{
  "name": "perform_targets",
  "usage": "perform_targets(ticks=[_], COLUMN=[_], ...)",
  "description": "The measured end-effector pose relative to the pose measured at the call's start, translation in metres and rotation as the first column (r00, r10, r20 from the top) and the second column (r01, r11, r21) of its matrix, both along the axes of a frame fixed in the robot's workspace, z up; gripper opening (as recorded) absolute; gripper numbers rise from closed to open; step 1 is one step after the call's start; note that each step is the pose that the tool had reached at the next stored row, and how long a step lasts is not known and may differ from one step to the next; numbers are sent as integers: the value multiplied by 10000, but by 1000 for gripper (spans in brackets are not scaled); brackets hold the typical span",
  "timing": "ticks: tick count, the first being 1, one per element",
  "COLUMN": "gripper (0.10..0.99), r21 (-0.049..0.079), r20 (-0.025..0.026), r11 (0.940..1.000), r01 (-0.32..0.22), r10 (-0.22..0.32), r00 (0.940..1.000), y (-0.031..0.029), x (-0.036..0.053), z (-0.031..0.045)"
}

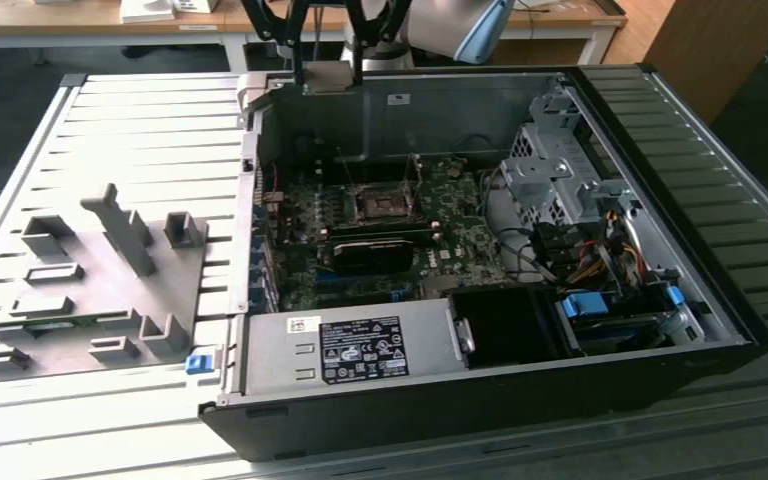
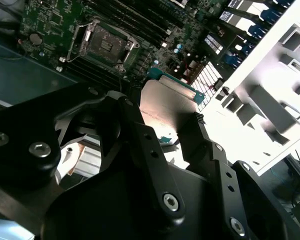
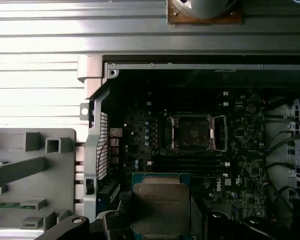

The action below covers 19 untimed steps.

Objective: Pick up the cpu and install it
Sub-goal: 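Pick up the cpu and move it towards the insertion slot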

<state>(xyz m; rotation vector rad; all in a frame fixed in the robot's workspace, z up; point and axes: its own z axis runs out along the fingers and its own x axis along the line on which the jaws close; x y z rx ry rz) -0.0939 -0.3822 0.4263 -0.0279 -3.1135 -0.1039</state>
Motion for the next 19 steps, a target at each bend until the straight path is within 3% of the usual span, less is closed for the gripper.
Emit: perform_targets(ticks=[3, 12, 19], gripper=[545, 545, 545], r21=[-1, -1, 0], r20=[-1, 0, -1], r11=[10000, 10000, 10000], r01=[-1, 0, 0], r10=[1, 0, 0], r00=[10000, 10000, 10000], y=[37, 230, 272], x=[51, 222, 387], z=[-3, -22, -30])
